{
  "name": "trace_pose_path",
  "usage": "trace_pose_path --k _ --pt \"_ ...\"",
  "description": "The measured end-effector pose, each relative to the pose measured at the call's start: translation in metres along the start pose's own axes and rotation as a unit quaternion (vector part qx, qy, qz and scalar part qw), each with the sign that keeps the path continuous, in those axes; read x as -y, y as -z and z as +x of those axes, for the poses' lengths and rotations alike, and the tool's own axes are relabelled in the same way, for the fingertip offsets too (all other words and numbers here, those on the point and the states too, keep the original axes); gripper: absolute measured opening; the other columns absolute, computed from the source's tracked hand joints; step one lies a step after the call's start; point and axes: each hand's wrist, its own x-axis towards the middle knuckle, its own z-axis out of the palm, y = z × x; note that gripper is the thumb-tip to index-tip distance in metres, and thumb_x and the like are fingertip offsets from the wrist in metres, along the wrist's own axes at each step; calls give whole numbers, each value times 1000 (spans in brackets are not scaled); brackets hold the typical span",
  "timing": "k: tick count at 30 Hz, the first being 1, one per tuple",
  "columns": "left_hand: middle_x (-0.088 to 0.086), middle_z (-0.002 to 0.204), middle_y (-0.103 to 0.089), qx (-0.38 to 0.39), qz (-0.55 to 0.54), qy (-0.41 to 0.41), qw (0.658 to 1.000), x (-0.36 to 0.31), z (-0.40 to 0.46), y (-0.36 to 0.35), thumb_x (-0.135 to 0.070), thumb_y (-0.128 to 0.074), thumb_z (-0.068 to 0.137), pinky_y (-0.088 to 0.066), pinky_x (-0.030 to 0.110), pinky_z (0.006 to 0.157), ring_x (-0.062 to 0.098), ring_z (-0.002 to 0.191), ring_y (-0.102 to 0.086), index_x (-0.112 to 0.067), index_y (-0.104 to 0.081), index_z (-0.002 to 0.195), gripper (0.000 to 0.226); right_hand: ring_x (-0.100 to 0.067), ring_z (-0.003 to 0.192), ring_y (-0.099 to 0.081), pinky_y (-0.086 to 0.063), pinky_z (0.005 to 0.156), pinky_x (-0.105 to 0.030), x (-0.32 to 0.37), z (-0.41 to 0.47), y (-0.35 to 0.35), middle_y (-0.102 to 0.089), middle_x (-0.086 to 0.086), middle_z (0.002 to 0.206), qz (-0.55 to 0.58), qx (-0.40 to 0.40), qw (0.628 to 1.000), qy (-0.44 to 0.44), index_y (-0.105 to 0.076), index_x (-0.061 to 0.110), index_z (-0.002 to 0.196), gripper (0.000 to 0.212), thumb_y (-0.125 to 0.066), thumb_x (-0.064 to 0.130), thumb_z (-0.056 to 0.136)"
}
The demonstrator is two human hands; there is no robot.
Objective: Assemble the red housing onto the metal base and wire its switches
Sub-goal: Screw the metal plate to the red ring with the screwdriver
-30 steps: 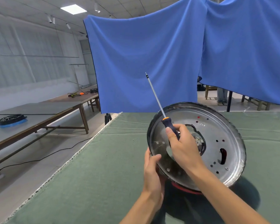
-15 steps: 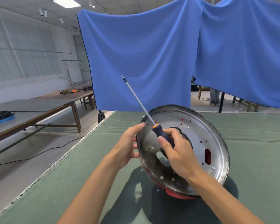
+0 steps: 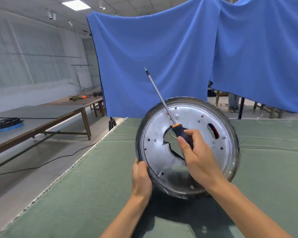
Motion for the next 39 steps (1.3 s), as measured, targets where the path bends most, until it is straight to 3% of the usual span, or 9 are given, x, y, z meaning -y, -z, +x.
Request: trace_pose_path --k 2,4,6,10,14,19,24,29,39 --pt "-13 55 -55 31 -5 -22 999 5 -7 -3 10 -34 89 -38 8 49 0 54 -47 -10 -45 72 29 3 74 -53 -37 62 -15 -2 -2 -5 -58 12 80 -5 1 1000 -10 -46 33 93 5 -50 32 96" --pt "-15 64 -61 69 -14 -38 997 5 -13 -6 2 -38 86 -42 11 56 -2 57 -51 -9 -51 82 17 5 71 -53 -37 60 -15 -4 -5 -10 -58 12 76 -21 -1 1000 -17 -46 31 96 4 -49 34 95" --pt "-15 73 -63 93 -27 -40 995 7 -15 -7 -11 -39 75 -44 13 61 0 64 -53 -12 -56 97 29 5 72 -53 -37 60 -14 -8 -6 -11 -58 13 77 -25 -10 999 -19 -48 28 100 8 -51 33 95" --pt "-9 69 -57 120 -50 1 991 3 -17 -6 -14 -43 65 -42 19 59 9 64 -47 -15 -55 89 27 2 76 -55 -38 63 -15 -15 -4 -9 -61 13 82 -7 -23 999 -28 -51 25 103 13 -54 33 93" --pt "11 106 -69 168 -111 53 978 0 -16 -6 -21 -55 75 -50 43 89 28 97 -63 -13 -60 107 33 1 78 -56 -42 67 -21 -19 -5 -8 -62 15 84 -5 -29 999 -20 -51 25 102 11 -56 30 93" --pt "18 126 -62 204 -228 126 944 -13 -13 -5 -34 -58 84 -40 48 107 33 119 -57 -6 -52 132 56 -1 79 -58 -44 66 -23 -19 -8 -8 -62 21 86 2 -40 999 -7 -52 25 102 14 -56 34 92" --pt "21 125 -62 210 -261 134 933 -20 -11 -4 -41 -46 87 -42 47 105 36 120 -56 -4 -53 131 59 -4 78 -58 -45 66 -25 -18 -11 -12 -63 15 84 -10 -31 999 19 -52 29 100 13 -54 37 90" --pt "22 133 -55 162 -260 124 944 -20 -15 -8 -42 -57 85 -31 54 111 38 127 -49 -5 -42 138 67 -4 75 -57 -43 63 -23 -14 -12 -13 -63 12 79 -21 -29 999 40 -48 37 94 9 -53 38 86" --pt "26 130 -55 133 -267 111 948 -17 -11 -8 -42 -58 81 -33 56 110 41 125 -49 -2 -42 137 71 4 79 -56 -39 60 -6 -14 -13 -15 -59 19 82 -33 -18 998 50 -48 27 102 18 -51 38 88"
